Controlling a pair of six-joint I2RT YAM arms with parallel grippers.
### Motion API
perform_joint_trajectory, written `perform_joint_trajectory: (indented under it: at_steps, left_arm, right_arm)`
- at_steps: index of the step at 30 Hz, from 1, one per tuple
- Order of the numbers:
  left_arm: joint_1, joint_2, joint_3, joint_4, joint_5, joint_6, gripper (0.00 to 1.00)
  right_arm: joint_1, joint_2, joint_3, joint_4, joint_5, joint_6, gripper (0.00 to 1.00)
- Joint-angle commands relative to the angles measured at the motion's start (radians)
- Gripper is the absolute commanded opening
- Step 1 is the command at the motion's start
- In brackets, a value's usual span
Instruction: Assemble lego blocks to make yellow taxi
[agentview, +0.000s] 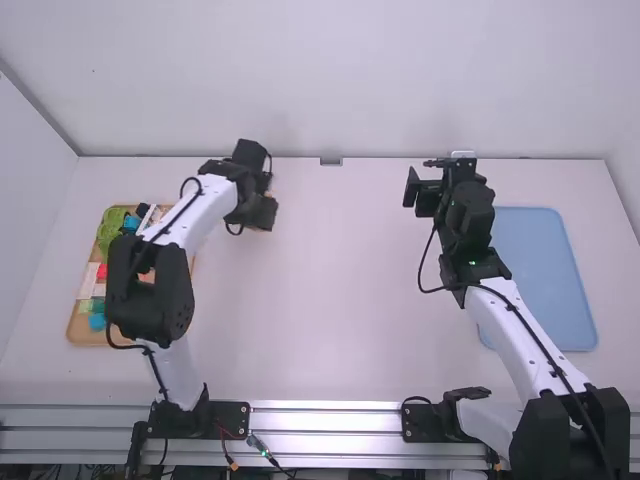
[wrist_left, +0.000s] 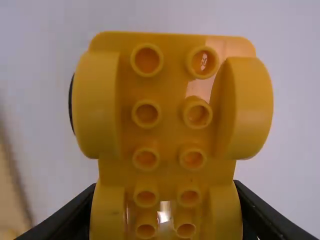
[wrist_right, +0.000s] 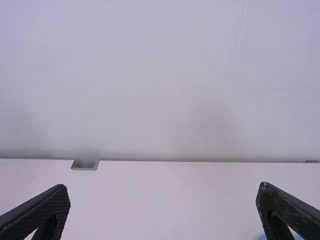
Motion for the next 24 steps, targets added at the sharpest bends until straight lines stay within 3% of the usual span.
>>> perform_joint_trajectory:
  at_steps: [1,7,11,14,20,24]
  left_arm:
    - [-0.083,-0.024,0.004,-0.052,0.153,0.397,0.44]
    - [-0.236,-0.024,-0.002,-0.179,0.195,0.751,0.36]
    - [-0.324,-0.024,-0.08,-0.172,0.2,0.907,0.39]
    - [-0.353,-0.024,-0.145,-0.114,0.198,0.932,0.45]
    - [-0.401,-0.024,-0.333,0.157,0.112,0.832,0.48]
    - [-0.406,-0.024,-0.381,0.188,0.112,0.815,0.48]
  right_arm:
    - [-0.001,0.005,0.043,0.01,-0.007,0.003,0.99]
    - [-0.002,0.004,0.043,0.02,-0.058,0.003,0.99]
    - [-0.001,0.004,0.043,0.013,-0.058,0.003,0.99]
    - [-0.001,0.004,0.043,0.011,-0.057,0.002,0.99]
    - [-0.002,0.004,0.043,0.011,-0.058,-0.009,0.99]
    - [-0.002,0.004,0.043,0.014,-0.058,-0.008,0.99]
